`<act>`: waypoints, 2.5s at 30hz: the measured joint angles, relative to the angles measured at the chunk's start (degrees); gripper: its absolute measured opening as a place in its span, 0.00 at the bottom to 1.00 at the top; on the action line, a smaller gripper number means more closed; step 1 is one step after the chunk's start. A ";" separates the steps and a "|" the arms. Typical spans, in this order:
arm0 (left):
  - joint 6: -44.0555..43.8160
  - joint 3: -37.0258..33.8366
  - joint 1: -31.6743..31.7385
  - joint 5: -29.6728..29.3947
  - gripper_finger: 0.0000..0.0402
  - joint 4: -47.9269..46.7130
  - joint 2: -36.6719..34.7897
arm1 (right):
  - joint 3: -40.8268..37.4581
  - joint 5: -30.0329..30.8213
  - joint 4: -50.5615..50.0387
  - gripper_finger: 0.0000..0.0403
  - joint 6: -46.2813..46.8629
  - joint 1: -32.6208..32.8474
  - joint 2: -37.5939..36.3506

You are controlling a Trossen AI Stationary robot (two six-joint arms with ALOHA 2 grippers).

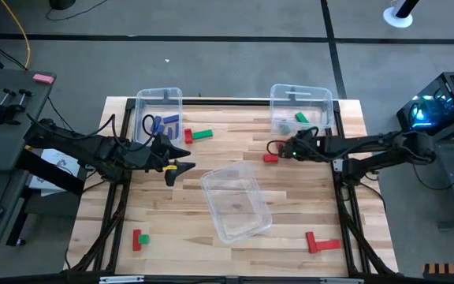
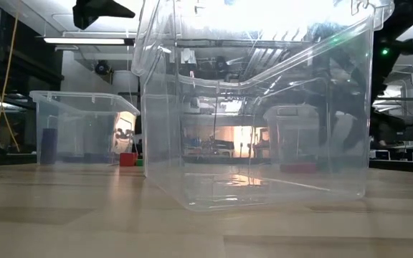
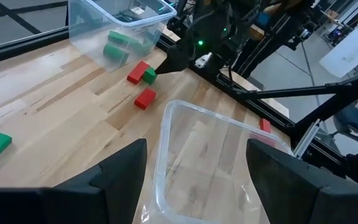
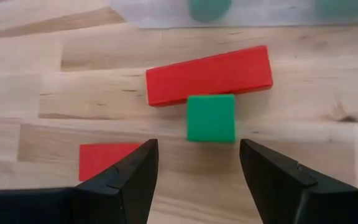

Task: Sort blocks
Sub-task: Put the green block into the top right transparent bin

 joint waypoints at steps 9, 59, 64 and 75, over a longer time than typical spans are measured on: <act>-0.05 0.02 -0.01 -0.72 0.65 0.02 -0.01 | -0.02 -2.18 2.02 0.55 -6.13 -3.63 3.44; 0.65 0.08 0.38 -3.47 0.65 1.38 1.05 | 26.55 8.70 -12.66 0.32 -39.47 -23.25 -0.01; 3.86 0.44 3.19 -1.01 0.65 4.84 2.20 | 26.96 0.46 -12.65 0.58 -39.27 -28.15 -0.19; 16.77 29.15 34.74 18.18 0.59 -29.50 18.13 | 33.23 -7.08 -9.97 0.85 -36.45 -22.43 -4.45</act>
